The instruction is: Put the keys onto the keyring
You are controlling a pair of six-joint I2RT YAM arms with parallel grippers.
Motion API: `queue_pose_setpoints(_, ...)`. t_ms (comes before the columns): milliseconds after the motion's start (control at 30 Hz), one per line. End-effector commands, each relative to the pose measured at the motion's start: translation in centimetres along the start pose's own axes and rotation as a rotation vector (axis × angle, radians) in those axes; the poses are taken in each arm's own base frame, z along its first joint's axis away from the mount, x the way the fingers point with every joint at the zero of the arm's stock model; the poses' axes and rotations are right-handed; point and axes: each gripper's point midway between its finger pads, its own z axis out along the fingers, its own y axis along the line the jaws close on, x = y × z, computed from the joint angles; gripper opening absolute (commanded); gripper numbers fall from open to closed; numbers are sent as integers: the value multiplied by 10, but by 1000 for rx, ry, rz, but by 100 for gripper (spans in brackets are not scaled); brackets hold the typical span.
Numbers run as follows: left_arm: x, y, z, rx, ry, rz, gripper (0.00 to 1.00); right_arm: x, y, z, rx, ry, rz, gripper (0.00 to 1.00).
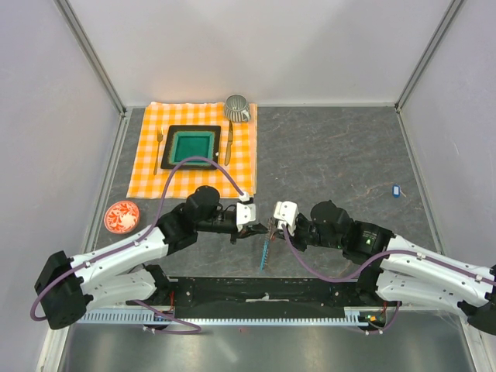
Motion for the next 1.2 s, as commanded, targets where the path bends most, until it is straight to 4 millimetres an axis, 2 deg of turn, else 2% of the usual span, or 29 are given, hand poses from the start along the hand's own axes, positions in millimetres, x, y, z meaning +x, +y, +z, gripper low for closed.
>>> queue_pose_setpoints(0, -30, 12, -2, -59, -78, 28, 2, -23, -1, -3, -13, -62, -31, 0)
queue_pose_setpoints(233, -47, 18, -11, -147, -185, -81, 2, -16, 3, 1, -38, -52, -50, 0)
queue_pose_setpoints(367, -65, 22, -23, -205, -268, -101, 2, -17, 3, 1, -33, -72, -41, 0)
queue_pose_setpoints(567, -66, 22, -22, -238, -368, -210, 2, -26, 1, 3, -13, -146, -14, 0)
queue_pose_setpoints(667, -67, 24, -21, -264, -450, -239, 2, -24, 3, 6, -13, -164, 9, 0)
queue_pose_setpoints(700, -60, 23, -20, -270, -455, -253, 2, -25, 3, 7, -14, -173, 17, 0)
queue_pose_setpoints(733, -68, 24, -21, -273, -501, -234, 2, -22, 4, 8, -15, -172, 26, 1)
queue_pose_setpoints(800, -59, 25, -20, -303, -517, -236, 2, -25, 2, 8, 3, -200, 58, 1)
queue_pose_setpoints(833, -65, 27, -22, -312, -563, -219, 2, -19, 1, 9, 12, -196, 70, 2)
queue_pose_setpoints(900, -56, 28, -21, -325, -582, -229, 2, -17, -4, 12, 46, -199, 103, 2)
queue_pose_setpoints(967, -61, 31, -22, -335, -645, -223, 2, -9, -6, 15, 68, -182, 132, 2)
queue_pose_setpoints(1033, -53, 30, -20, -335, -657, -227, 2, -4, -6, 18, 71, -164, 156, 7)
queue_pose_setpoints(1167, -51, 32, -17, -337, -710, -191, 2, -10, -9, 14, 90, -171, 194, 18)
